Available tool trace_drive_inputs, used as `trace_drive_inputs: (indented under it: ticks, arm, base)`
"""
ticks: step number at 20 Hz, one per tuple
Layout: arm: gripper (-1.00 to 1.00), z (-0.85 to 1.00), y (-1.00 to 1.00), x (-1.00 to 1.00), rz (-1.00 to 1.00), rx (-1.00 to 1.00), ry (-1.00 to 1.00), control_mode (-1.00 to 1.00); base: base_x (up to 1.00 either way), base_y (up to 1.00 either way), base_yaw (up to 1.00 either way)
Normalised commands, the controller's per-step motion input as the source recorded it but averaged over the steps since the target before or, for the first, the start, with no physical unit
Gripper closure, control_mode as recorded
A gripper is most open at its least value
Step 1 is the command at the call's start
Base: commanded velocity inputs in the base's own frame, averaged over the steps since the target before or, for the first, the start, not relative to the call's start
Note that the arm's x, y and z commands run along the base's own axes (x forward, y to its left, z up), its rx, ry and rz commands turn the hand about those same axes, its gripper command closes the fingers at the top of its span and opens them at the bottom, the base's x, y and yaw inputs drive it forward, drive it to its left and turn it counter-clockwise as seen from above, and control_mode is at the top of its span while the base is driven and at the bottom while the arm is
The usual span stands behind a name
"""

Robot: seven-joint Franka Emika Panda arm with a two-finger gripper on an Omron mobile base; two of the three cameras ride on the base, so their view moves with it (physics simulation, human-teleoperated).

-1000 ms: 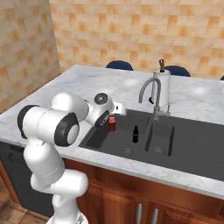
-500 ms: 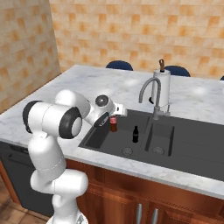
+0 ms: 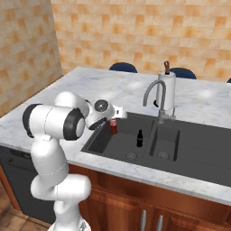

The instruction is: Place the large bottle from the dining counter next to the other large bottle outside the sink, and place the small bottle from the dining counter next to the other small bottle inside the sink.

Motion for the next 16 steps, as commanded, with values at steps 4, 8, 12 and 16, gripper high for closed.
trace_drive_inputs:
  ticks: [4,8,12,16]
  arm:
    - [1.00,-0.30,-0.17,-0.34,0.08,-0.01,-0.09,-1.00]
    - [1.00,-0.37,-0.27,-0.32,0.07,-0.06,-0.08,-1.00]
    - [1.00,-0.42,-0.26,-0.15,0.07,-0.07,-0.06,-1.00]
    - [1.00,-0.45,-0.17,0.00,0.06,-0.03,-0.06,-1.00]
  base:
    - [0.00,0.00,0.00]
    - [0.00,0.00,0.00]
    - [0.00,0.00,0.00]
    - [0.00,0.00,0.00]
